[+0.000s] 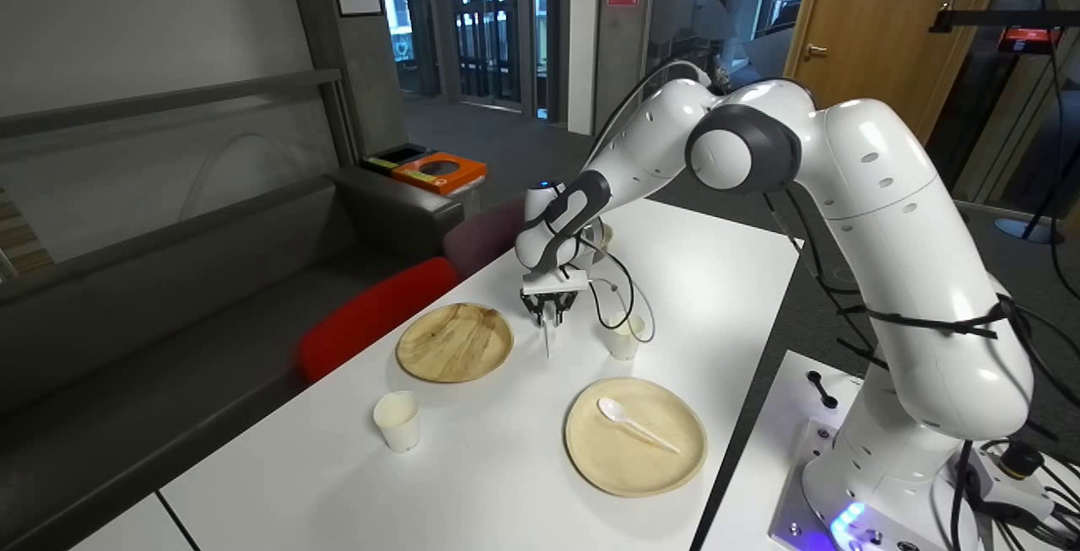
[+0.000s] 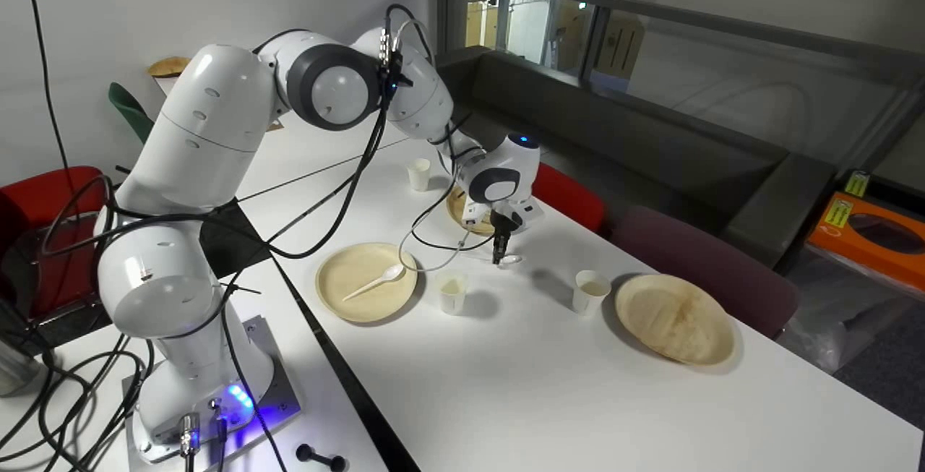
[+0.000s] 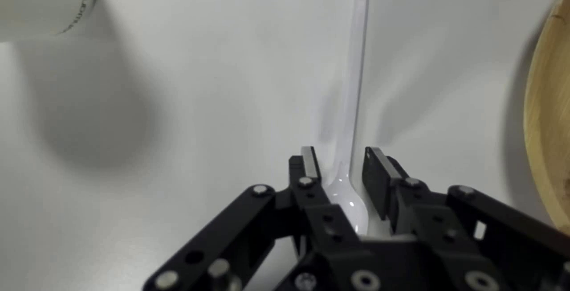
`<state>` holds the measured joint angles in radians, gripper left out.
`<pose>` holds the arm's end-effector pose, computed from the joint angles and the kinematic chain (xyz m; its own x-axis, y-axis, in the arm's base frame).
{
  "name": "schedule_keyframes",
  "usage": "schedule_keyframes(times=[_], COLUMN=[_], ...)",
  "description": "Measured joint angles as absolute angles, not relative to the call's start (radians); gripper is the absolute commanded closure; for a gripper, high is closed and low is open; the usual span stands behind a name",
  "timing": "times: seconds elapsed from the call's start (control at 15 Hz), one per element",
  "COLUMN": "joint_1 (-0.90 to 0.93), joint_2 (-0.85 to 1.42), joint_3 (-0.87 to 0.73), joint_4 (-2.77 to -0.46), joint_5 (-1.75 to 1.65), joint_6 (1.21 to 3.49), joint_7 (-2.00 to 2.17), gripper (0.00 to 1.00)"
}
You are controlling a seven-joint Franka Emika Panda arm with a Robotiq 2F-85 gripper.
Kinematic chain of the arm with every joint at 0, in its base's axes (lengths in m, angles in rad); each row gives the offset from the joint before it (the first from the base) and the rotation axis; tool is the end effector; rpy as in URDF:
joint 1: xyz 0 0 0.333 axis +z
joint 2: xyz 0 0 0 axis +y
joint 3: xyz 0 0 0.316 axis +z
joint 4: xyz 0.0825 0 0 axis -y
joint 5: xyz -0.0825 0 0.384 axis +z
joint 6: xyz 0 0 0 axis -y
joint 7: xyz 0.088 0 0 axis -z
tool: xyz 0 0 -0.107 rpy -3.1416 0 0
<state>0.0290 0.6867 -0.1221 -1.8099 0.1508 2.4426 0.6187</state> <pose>0.6414 -0.0554 0.1591 0.6928 -0.7196 -0.0461 -0.7198 -0.6940 0.0155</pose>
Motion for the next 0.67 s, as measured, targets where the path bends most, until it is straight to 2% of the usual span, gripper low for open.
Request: schedule_keyframes(times=[0.07,0.27,0.4,0.67], joint_1=[0.029,0.029,0.029,0.029], joint_2=[0.687,0.687,0.687,0.687], joint_3=[-0.122,-0.122,-0.122,-0.122], joint_4=[-1.81,-1.81,-1.81,-1.81], joint_5=[0.151,0.151,0.151,0.151], joint_6=[2.443,2.443,2.443,2.443], joint_7=[0.619,0.619,0.619,0.619], gripper=[0.23,0.19,0.27,0.33])
